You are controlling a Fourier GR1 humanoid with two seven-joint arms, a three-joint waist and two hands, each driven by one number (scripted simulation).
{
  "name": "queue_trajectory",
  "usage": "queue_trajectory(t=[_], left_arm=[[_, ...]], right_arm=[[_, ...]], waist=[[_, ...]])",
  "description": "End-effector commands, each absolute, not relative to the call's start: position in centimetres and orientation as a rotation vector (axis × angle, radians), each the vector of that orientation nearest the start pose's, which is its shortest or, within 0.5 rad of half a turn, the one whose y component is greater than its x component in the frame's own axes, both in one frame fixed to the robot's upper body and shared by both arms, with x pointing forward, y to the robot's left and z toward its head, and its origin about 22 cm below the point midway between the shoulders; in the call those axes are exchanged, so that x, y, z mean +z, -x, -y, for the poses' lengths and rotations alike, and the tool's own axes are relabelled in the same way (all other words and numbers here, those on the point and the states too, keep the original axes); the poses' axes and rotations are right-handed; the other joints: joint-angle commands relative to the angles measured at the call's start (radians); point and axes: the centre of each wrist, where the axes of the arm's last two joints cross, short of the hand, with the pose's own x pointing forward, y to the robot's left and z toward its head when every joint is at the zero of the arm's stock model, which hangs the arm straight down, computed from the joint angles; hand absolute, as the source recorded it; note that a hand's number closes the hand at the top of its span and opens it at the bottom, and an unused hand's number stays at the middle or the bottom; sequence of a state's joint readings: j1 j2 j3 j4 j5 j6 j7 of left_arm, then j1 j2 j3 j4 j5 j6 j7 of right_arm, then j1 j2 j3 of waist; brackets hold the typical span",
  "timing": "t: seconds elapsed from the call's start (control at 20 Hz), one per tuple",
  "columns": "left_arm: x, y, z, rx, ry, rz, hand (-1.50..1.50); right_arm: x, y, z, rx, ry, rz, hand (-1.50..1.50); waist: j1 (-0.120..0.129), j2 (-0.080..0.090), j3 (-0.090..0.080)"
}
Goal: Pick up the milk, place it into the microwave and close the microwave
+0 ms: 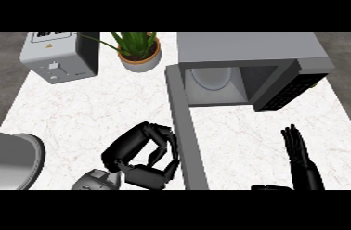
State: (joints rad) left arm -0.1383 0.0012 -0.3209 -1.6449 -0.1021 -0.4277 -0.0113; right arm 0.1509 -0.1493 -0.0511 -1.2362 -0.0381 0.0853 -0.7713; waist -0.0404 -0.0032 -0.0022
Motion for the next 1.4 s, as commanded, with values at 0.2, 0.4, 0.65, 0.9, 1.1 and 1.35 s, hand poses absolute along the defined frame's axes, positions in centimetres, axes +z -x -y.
queue_trajectory(t=[0.2, 0.4, 0.65, 0.9, 1.1, 1.35], left_arm=[[-3.0, -25.9, -9.3, -0.867, 0.432, 1.646, 1.5], [-6.1, -24.2, -7.1, -0.823, 0.41, 1.741, 1.5], [-6.0, -26.9, -5.7, -0.756, 0.403, 1.753, 1.5], [-6.6, -26.0, -4.0, -0.783, 0.386, 1.692, 1.5], [-4.8, -26.2, -2.6, -0.693, 0.438, 1.733, 1.5], [-3.3, -25.8, -1.3, -0.598, 0.463, 1.779, 1.5]], right_arm=[[-5.4, -13.1, 31.0, 0.144, 0.035, 1.933, -1.5], [-3.5, -13.8, 31.6, 0.111, -0.036, 1.985, -1.5], [0.0, -14.4, 29.8, 0.112, -0.112, 2.035, -1.5], [1.9, -13.7, 31.5, 0.17, -0.14, 2.056, -1.5], [3.5, -14.1, 31.0, 0.204, -0.202, 2.055, -1.5], [5.4, -14.4, 30.1, 0.251, -0.251, 2.047, -1.5]], waist=[[-0.009, 0.005, -0.001], [-0.006, 0.008, -0.001], [-0.033, 0.015, -0.002], [-0.057, 0.018, -0.002], [-0.083, 0.024, -0.003], [-0.114, 0.028, -0.005]])
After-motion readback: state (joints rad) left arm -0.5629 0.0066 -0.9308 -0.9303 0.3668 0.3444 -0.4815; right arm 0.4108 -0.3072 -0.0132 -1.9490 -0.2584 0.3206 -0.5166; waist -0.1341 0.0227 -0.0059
